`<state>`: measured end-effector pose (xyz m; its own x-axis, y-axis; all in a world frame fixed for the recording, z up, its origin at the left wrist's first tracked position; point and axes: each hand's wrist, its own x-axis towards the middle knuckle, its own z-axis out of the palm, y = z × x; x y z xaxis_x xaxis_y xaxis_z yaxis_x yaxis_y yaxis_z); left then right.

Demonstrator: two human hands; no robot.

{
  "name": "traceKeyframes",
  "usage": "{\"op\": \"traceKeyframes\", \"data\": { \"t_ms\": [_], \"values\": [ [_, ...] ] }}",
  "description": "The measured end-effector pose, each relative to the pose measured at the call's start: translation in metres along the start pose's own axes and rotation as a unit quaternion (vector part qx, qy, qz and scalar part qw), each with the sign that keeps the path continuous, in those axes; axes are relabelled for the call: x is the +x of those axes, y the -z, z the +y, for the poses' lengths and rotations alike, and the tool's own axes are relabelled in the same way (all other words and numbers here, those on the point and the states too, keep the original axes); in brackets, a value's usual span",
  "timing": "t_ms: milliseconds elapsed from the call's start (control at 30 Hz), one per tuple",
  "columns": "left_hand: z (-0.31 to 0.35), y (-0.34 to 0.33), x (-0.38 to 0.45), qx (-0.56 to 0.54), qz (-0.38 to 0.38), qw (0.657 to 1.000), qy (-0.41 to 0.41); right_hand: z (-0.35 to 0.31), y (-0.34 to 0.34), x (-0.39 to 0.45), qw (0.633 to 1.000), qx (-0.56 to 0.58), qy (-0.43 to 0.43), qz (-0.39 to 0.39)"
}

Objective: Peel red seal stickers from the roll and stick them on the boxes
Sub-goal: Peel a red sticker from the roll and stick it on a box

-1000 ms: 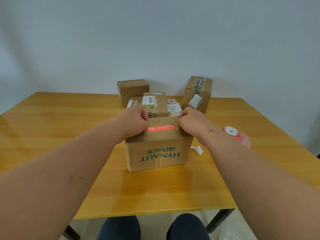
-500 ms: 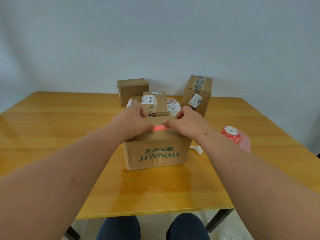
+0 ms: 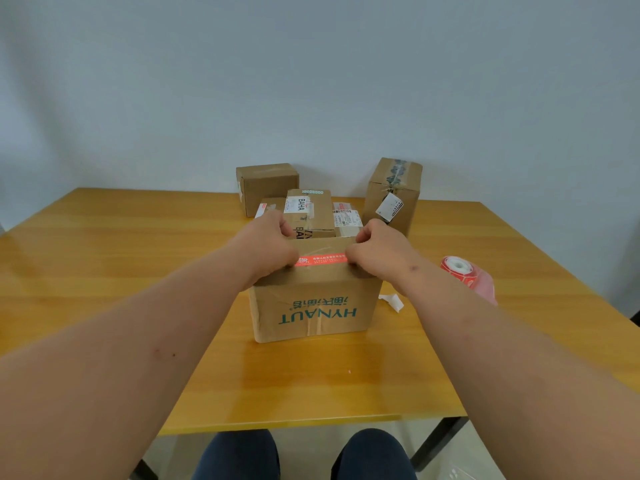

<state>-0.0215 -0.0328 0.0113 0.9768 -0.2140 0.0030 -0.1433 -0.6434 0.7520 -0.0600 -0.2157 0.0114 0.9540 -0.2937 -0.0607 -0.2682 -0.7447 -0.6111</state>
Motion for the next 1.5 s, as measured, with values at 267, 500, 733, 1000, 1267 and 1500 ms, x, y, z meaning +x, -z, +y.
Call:
{"op": "traceKeyframes", "data": {
  "t_ms": [267,500,733,1000,1267,1500],
  "values": [
    [-0.001,-0.004,-0.003,-0.020,0.033,0.999,0.003,-0.003,-0.004,-0.001,0.999,-0.034,-0.012,0.023],
    [-0.004,-0.005,0.002,0.019,0.061,0.998,0.001,-0.006,-0.007,0.005,0.997,-0.051,-0.010,0.049],
    [-0.007,-0.005,0.003,0.007,0.050,0.999,-0.008,-0.001,-0.006,0.003,0.999,-0.002,0.011,0.044],
    [-0.006,-0.001,-0.004,-0.035,0.013,0.999,0.002,0.000,0.002,-0.005,0.999,0.019,0.026,-0.010],
    [0.001,-0.008,-0.007,0.028,0.049,0.998,0.018,-0.009,-0.007,-0.009,0.999,-0.043,-0.012,0.014],
    [0.004,-0.010,-0.005,0.045,0.051,0.998,0.014,-0.012,-0.010,-0.006,0.998,-0.049,-0.016,0.026]
  ]
}}
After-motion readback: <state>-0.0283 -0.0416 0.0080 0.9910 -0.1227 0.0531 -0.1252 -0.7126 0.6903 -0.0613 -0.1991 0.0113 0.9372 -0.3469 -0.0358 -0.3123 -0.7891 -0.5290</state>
